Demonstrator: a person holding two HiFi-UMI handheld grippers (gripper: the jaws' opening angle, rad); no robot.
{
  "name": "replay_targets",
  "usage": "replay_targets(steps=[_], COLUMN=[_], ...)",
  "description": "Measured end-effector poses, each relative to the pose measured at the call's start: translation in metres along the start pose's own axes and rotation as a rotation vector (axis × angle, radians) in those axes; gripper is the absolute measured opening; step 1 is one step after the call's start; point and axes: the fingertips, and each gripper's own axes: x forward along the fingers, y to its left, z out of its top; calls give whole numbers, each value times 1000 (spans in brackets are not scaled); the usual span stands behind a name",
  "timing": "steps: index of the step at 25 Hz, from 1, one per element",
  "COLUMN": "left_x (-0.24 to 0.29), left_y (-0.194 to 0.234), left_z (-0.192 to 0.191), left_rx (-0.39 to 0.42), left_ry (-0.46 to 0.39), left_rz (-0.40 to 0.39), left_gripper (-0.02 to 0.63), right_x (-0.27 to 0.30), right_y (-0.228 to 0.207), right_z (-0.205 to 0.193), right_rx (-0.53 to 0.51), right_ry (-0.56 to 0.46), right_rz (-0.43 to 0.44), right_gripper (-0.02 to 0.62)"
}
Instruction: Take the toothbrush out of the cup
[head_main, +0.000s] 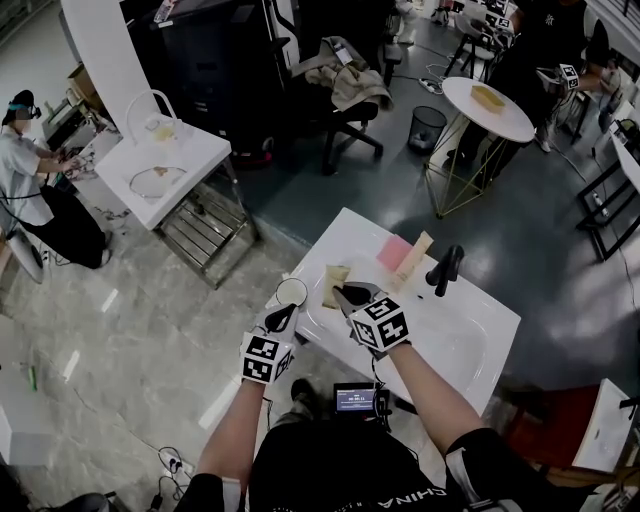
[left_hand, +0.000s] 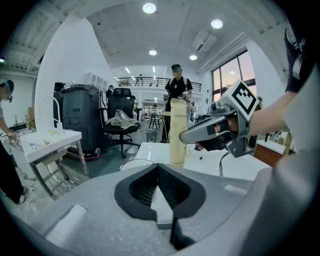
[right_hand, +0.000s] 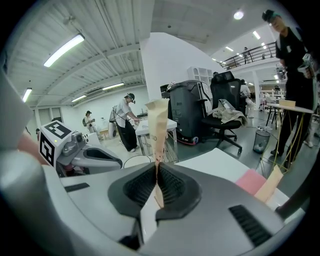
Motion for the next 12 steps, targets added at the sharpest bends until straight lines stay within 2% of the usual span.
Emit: replay_targets(steps=[12], left_x=[-4], left_y=[2], left_z=[3], left_rx=[-2], left_ry=[-10], left_rz=[21], left_gripper=[9], right_x=[-1], right_y=[5], right_z=[2], right_rx=[4], right_ry=[-5], right_rz=[10], right_gripper=[18])
